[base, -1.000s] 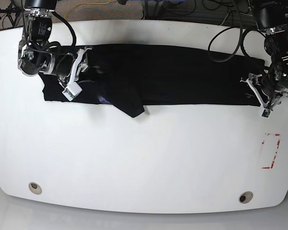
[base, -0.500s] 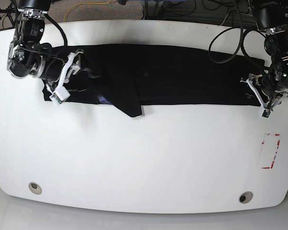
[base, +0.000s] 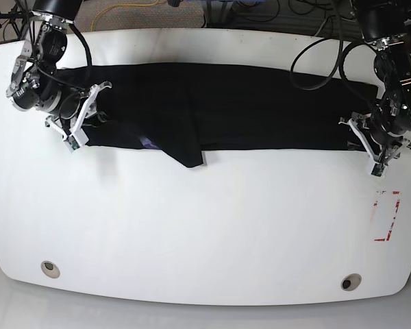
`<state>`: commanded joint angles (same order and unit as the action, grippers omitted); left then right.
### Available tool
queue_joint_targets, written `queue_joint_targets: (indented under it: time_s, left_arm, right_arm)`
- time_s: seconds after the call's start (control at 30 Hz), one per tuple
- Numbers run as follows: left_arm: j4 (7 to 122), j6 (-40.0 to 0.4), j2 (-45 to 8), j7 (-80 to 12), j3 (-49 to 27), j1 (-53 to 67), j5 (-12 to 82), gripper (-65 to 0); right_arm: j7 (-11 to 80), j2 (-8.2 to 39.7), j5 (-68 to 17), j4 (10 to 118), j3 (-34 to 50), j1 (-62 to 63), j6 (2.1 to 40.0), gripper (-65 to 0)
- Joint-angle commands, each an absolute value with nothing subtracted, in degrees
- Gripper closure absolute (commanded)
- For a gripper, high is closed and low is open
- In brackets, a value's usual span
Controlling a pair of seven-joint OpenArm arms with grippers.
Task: Fold the T-shirt properly
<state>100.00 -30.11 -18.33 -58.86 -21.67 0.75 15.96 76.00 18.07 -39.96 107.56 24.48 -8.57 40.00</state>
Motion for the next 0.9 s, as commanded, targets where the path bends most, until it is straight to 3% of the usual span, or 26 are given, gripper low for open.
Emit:
queue_joint_targets:
  time_s: [0.43,0.63,0.9]
  left_arm:
    - [97.3,-30.2,-11.8,-59.2,-36.1,-2.4,18.8,-36.5]
    - [89.9,-30.2,-12.3,-61.8,-42.0,-4.2,27.6,-46.7]
    - [82.5,-30.1,-14.7,-64.0,-47.1,-4.4,35.2,-47.9]
  right_arm:
    - [60.8,18.2,-25.9,96.7,15.8,-10.0,40.0,-12.4]
    - [59.3,18.2,-24.7,94.0,13.9,-9.9,40.0,-12.0]
    - [59.3,18.2,-24.7,94.0,13.9,-9.9,40.0,-11.9]
